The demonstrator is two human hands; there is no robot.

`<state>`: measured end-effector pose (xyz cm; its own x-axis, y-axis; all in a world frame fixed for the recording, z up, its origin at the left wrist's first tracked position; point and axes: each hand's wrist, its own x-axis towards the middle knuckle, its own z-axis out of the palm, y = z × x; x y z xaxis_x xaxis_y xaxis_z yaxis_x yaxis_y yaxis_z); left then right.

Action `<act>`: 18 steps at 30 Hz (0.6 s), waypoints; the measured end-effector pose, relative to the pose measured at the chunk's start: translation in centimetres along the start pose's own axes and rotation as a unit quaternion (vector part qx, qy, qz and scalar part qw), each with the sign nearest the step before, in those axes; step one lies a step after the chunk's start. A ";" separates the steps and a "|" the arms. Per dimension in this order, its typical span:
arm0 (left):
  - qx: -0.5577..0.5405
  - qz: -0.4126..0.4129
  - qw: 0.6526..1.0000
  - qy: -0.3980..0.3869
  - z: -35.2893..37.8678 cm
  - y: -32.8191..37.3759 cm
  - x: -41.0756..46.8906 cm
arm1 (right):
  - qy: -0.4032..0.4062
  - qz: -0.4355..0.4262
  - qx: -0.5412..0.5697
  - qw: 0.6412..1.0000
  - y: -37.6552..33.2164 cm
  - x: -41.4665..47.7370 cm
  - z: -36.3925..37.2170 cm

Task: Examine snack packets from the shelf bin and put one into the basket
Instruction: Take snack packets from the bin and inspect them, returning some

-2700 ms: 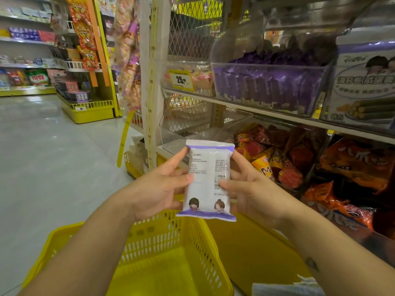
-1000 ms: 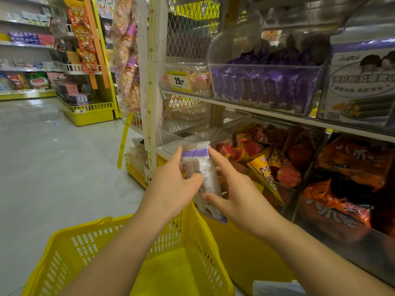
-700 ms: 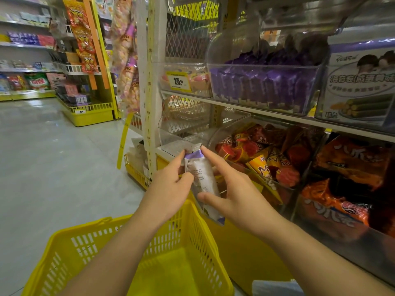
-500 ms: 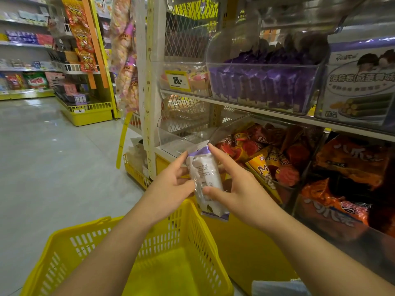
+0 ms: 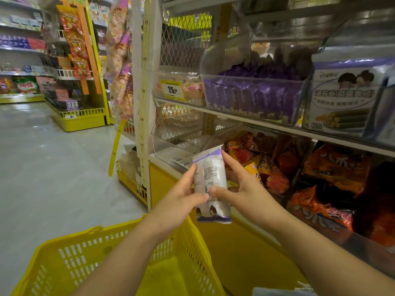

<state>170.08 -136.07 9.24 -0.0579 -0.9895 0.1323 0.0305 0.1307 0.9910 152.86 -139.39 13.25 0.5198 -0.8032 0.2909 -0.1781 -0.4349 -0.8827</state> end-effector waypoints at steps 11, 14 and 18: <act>-0.100 0.024 0.995 0.008 6.4 6.1 -0.9 | 0.153 -0.042 -0.055 0.986 -3.9 -5.2 -4.1; -0.019 0.107 0.994 -0.007 7.5 8.5 -1.6 | 0.179 -0.034 0.001 0.983 -6.4 -6.2 -6.9; 0.075 0.222 0.970 -0.061 10.0 12.9 -2.2 | 0.096 -0.083 -0.015 0.992 -11.3 -7.4 -11.2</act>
<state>160.60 -131.63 21.96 -0.1904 -0.8205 0.5389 -0.0652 0.5583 0.8271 141.68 -133.10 25.22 0.3767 -0.7804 0.4991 -0.1288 -0.5777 -0.8060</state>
